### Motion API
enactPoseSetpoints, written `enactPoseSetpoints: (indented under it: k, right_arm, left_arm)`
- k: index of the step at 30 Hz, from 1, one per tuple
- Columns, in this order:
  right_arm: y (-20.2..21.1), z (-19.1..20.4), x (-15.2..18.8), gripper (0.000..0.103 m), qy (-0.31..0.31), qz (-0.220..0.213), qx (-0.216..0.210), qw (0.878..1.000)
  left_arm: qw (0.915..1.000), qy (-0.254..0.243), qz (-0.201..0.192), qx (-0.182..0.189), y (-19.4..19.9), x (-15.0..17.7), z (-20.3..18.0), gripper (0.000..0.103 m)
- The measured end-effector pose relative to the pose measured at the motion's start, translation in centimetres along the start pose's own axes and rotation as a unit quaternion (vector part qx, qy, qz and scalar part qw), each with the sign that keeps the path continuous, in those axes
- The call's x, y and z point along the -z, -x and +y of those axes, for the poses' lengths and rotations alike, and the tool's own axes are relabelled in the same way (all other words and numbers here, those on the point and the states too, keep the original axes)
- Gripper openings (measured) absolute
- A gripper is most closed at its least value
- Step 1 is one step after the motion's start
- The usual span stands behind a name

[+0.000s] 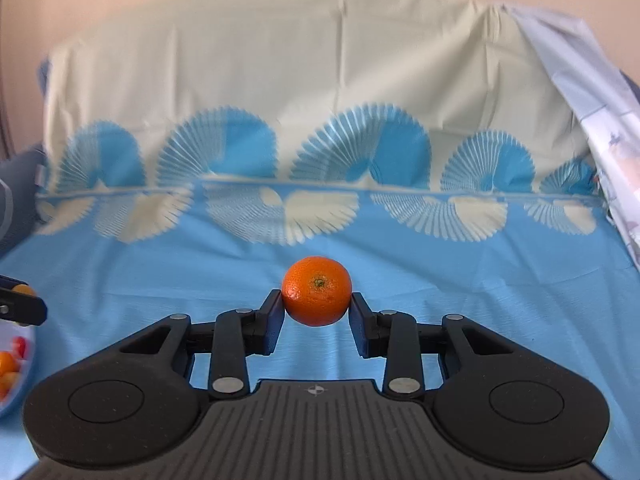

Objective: Organize fruits
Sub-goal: 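Grasp the small yellow-brown fruit with the left gripper while the right gripper grasps the mandarin, then carry the yellow-brown fruit and mandarin over the blue plate with both grippers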

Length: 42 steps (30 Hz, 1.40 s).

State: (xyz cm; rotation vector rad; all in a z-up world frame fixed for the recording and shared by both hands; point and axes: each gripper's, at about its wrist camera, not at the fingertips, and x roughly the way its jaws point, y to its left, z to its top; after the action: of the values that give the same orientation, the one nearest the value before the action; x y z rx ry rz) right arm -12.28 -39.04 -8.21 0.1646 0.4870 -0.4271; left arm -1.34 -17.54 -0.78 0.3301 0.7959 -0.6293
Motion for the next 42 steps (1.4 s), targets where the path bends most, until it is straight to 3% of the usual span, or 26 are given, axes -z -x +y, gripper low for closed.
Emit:
enactPoseSetpoints:
  k: [7,12,16,22,27,42]
  right_arm:
    - [12.0,8.3,0.5,0.037,-0.003,-0.006,-0.103,0.995]
    - [18.1,14.2,1.4,0.037,0.008,0.007,-0.179,0.984]
    - [21.8,17.8,2.7,0.037,0.033,0.011,-0.207,0.978]
    - [26.4,21.4,5.0,0.037,0.095,0.006,-0.219,0.971]
    - [28.6,22.7,5.4,0.037,0.127,-0.012,-0.218,0.967]
    - [30.3,22.5,5.8,0.037,0.124,-0.027,-0.200,0.971]
  left_arm:
    - [0.9970,0.052,-0.010,-0.057,10.3,5.4,6.3,0.028]
    - [0.9920,0.092,-0.011,-0.086,15.7,10.0,9.8,0.028]
    - [0.9877,0.116,-0.020,-0.103,19.3,13.2,11.5,0.028]
    - [0.9838,0.139,-0.033,-0.108,23.0,17.0,12.3,0.028]
    - [0.9805,0.163,-0.042,-0.102,24.5,18.2,12.9,0.028]
    - [0.9810,0.162,-0.054,-0.093,25.6,18.4,12.9,0.028]
